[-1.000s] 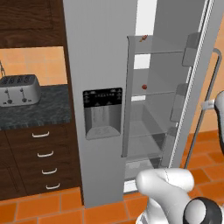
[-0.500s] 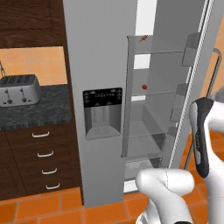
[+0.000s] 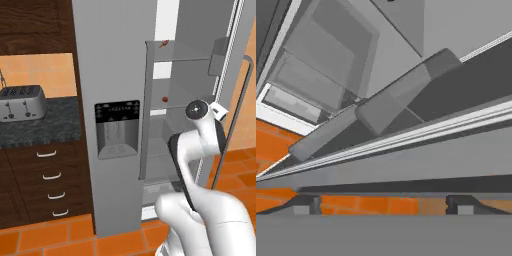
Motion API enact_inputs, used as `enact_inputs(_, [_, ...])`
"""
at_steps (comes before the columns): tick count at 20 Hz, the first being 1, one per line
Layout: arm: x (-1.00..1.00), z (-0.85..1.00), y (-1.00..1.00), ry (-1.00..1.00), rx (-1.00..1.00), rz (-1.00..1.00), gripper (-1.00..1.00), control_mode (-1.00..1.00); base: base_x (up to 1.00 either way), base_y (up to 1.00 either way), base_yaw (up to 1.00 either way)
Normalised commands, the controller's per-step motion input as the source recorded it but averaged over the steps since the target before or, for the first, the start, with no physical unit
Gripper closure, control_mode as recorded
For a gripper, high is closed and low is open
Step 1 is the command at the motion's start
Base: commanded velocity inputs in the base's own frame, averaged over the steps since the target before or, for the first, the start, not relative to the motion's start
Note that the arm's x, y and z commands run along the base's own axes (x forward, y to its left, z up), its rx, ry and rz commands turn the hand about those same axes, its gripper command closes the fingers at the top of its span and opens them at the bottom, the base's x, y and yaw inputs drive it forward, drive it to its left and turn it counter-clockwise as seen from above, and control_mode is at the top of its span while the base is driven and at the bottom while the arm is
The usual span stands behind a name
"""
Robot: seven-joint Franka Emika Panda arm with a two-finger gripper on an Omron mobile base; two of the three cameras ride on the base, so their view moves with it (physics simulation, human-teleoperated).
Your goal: Take the strawberry from the fridge and place it on top of the pancake, located on the dining counter.
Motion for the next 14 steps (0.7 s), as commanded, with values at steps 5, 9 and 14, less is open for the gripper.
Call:
enact_inputs(5, [0.69, 0.0, 0.13, 0.39, -0.29, -0.27, -1.0, -1.0, 0.0, 0.0, 0.0])
enact_inputs(9, [0.5, -0.14, -0.02, 0.13, -0.09, -0.19, -1.0, -1.0, 0.0, 0.0, 0.0])
enact_inputs(14, [0.66, -0.27, -0.24, 0.0, -0.04, -0.03, -1.0, -1.0, 0.0, 0.0, 0.0])
